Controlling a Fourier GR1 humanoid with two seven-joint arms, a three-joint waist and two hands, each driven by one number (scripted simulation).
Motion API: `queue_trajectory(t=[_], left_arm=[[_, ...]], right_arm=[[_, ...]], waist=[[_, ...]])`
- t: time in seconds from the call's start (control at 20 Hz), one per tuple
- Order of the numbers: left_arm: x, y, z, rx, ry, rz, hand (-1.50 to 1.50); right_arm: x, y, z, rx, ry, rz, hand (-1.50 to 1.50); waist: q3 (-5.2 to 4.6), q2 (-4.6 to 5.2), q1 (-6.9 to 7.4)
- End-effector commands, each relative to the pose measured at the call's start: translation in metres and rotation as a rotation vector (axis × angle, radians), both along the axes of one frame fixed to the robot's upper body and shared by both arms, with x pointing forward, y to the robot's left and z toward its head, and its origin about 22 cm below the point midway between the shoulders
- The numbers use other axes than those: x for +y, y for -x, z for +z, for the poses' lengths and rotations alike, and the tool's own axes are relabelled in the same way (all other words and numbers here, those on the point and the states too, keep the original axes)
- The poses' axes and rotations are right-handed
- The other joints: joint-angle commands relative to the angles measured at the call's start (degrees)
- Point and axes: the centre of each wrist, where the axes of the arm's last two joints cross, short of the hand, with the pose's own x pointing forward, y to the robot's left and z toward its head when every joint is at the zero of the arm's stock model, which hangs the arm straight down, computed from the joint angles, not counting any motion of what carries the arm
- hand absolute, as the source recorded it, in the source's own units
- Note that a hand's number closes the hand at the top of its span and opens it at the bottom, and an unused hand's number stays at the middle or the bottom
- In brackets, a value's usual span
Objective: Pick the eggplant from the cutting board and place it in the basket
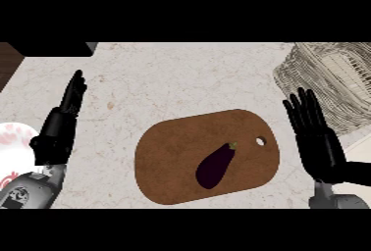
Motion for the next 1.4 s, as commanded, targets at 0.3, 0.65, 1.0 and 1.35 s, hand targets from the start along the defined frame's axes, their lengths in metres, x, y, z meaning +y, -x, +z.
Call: queue_trajectory(t=[0.3,0.65,1.0,1.35], left_arm=[[0.006,0.054,-0.101,0.657,0.203,0.043,0.00],[0.023,0.065,-0.114,0.719,0.212,0.060,0.00],[0.036,0.071,-0.114,0.714,0.224,0.100,0.00],[0.045,0.077,-0.116,0.732,0.237,0.132,0.00]], right_arm=[[0.058,-0.053,0.052,-0.043,0.320,-0.017,1.50],[0.182,-0.060,0.040,0.088,0.458,-0.173,-1.50],[0.132,-0.103,0.043,0.313,1.027,-0.339,-1.50],[0.151,-0.124,0.166,0.424,1.350,-0.291,-1.50]], waist=[[-1.55,1.90,4.13],[-1.43,0.97,3.05],[-1.94,-0.47,0.04],[-1.47,-1.16,-1.90]])
